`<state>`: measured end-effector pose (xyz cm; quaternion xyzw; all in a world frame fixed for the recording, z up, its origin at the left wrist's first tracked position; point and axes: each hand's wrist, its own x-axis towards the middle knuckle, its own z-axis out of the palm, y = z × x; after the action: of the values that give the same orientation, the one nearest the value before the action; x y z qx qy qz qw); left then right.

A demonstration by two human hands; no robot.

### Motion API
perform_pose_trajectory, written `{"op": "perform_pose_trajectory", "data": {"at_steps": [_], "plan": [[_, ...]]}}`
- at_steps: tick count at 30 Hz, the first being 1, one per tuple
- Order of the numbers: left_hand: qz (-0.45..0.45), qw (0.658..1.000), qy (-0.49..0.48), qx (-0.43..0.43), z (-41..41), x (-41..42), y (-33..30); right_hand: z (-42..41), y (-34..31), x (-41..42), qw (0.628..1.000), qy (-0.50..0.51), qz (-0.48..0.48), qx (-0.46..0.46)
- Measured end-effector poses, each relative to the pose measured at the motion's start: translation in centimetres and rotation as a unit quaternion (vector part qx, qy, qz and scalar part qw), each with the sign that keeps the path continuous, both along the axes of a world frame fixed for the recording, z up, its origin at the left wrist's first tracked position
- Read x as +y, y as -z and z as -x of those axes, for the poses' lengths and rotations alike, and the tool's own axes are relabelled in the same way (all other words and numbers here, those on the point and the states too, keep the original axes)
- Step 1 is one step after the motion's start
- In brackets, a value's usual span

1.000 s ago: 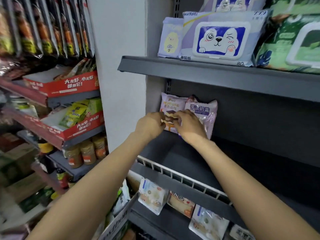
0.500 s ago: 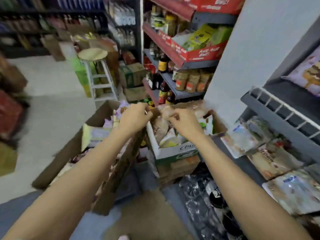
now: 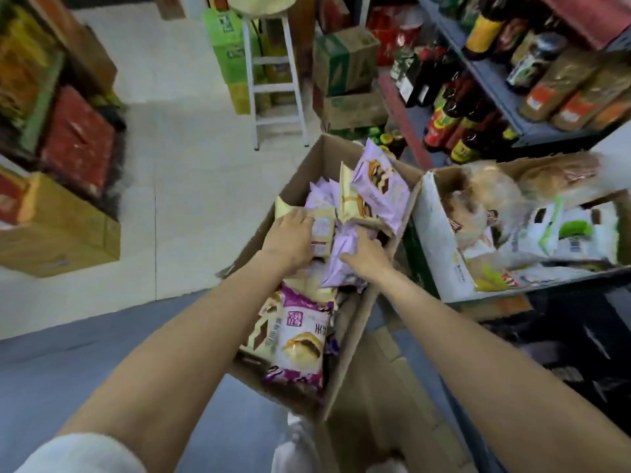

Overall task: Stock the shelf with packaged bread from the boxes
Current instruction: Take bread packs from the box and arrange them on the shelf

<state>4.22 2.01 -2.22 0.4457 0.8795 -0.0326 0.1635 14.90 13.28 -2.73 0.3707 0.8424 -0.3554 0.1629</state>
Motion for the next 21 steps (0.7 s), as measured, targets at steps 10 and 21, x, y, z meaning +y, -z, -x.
{"op": "perform_pose_trajectory", "data": {"at_steps": [10, 21], "plan": [[0.098, 0.984, 0.045, 0.142, 6.2, 3.9, 3.9, 4.0, 7.4, 0.6, 0.98, 0.179, -0.014, -0.088], [0.064, 0.989, -0.135, -0.01, 4.6, 2.8, 0.5, -2.7, 1.0, 3.5, 0.959, 0.226, 0.066, 0.159]]}}
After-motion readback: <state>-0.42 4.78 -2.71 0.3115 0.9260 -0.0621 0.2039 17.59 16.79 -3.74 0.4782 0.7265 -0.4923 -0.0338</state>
